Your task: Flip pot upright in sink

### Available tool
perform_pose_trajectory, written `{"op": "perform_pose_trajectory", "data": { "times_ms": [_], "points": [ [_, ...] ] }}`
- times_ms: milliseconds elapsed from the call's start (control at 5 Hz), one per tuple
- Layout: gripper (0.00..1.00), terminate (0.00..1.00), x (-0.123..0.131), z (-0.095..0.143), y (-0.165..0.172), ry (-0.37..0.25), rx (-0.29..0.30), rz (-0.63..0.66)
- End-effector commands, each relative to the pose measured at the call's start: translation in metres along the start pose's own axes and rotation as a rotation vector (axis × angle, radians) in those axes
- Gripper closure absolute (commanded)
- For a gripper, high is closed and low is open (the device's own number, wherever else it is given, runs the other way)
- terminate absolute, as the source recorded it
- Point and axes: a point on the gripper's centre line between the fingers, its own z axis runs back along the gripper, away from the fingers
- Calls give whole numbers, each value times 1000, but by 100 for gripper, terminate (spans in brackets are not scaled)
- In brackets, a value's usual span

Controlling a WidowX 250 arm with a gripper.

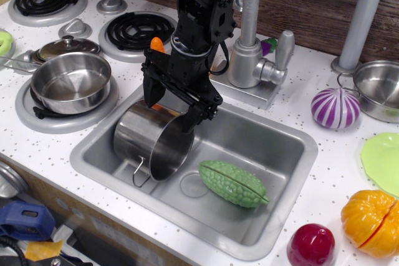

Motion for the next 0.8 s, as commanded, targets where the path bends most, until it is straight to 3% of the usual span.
{"op": "perform_pose_trajectory", "data": {
  "times_ms": [0, 600],
  "points": [
    [0, 0, 0, 0, 0, 0, 0, 0],
    [0, 0, 6, -7, -5, 12, 332, -39]
  ]
}}
